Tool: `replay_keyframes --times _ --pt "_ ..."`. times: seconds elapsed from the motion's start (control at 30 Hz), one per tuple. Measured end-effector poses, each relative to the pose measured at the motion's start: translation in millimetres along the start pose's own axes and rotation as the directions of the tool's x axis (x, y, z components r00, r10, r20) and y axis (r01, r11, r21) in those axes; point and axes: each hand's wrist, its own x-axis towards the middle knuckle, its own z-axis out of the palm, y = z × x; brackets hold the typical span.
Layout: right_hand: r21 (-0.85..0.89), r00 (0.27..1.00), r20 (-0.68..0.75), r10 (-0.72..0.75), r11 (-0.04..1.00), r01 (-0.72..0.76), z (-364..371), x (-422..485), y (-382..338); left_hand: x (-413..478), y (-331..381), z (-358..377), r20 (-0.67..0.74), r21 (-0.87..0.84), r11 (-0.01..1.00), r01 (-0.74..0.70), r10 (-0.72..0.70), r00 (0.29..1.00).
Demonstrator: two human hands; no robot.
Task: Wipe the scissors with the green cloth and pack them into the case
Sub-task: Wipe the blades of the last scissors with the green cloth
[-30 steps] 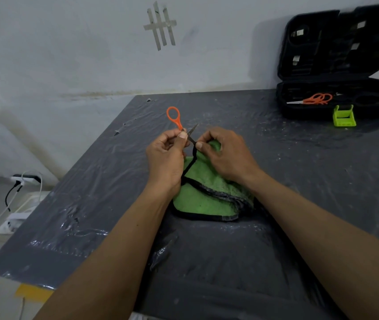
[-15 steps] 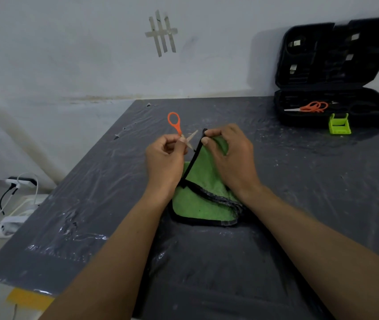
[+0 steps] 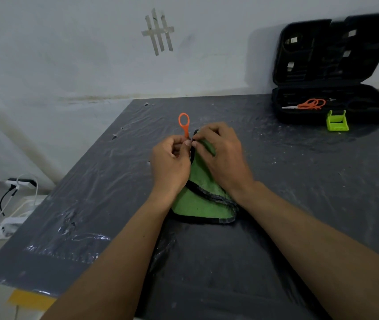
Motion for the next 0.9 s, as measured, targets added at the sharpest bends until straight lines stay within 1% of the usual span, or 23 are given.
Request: replay_keyframes --times 0.1,0.3,0.43,0.6,0.9 --pt "-0.017 0.999 0.046 0.022 1.0 -0.022 -1.2 0.0 -0.3 0.4 -0.4 -0.5 0.017 0.004 1.0 -0.013 0.013 1.0" --pt "-0.014 0.997 0.064 0.036 0.999 -0.035 -2.1 0.0 -1.1 0.9 -1.2 -0.2 0.019 0.012 1.0 -0.016 0.016 1.0" --pt "-0.021 0.998 0.048 0.041 0.999 -0.04 -2.9 0.2 0.0 -0.6 0.2 -1.6 0.045 0.026 0.999 -0.047 0.046 0.998" --pt "-0.028 0.998 0.018 0.054 0.998 -0.054 -3.2 -1.0 -1.8 1.3 0.8 -4.0 0.09 0.085 0.989 -0.123 0.115 0.989" --pt "0.028 0.998 -0.015 0.065 0.998 -0.065 -5.5 -2.1 -2.8 2.0 3.0 -7.2 0.127 0.085 0.985 -0.148 0.136 0.982"
